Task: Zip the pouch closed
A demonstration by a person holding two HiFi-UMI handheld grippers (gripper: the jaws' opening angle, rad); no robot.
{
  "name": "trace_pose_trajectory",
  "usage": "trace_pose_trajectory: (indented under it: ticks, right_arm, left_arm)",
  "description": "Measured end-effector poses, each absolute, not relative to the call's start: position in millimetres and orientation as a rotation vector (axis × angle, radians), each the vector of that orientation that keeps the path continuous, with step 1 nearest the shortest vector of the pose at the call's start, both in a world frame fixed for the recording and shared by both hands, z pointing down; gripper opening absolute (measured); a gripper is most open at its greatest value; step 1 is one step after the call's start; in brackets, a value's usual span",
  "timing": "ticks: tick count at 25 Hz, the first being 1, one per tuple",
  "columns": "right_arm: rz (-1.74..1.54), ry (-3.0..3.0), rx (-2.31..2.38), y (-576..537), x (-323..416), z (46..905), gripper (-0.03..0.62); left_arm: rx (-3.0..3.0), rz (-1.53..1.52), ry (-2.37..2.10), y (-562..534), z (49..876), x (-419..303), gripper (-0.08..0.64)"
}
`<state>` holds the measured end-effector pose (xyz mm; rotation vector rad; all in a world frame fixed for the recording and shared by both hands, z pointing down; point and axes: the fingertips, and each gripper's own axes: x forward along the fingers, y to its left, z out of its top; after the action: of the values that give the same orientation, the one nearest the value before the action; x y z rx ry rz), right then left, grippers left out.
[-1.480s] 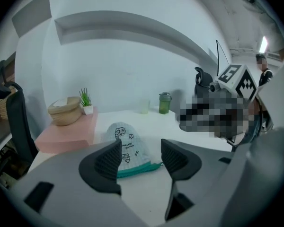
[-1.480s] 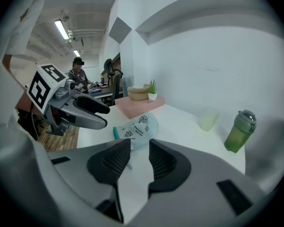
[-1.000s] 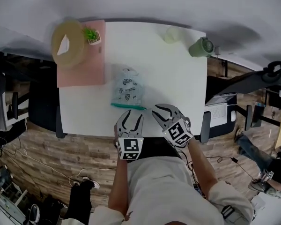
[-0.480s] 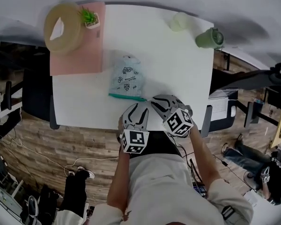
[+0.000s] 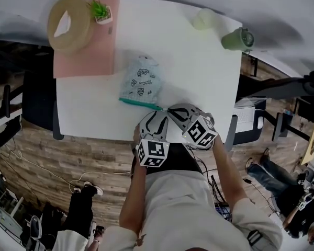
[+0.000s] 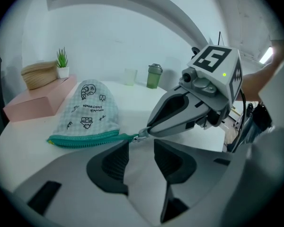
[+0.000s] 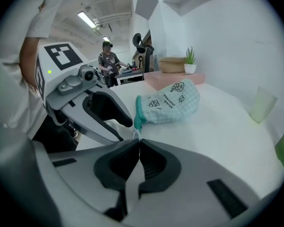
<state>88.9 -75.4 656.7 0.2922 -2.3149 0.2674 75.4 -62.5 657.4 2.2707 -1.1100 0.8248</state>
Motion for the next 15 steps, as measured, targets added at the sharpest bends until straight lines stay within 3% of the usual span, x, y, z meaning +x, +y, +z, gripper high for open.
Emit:
trace_pose_trajectory:
  ticks: [9, 15]
  right_arm:
    - [0.419, -2.418, 0.248, -60.9, 76.8, 646.5, 0.003]
    - [0.417, -2.424, 0.233, -55.2, 73.6, 645.4, 0.003]
  left_arm:
    - [2.296, 0.876, -1.152, -59.4, 657.8, 72.6, 0.173]
    - [2.295, 0.869, -1.220, -61.5, 654.5, 63.7, 0.117]
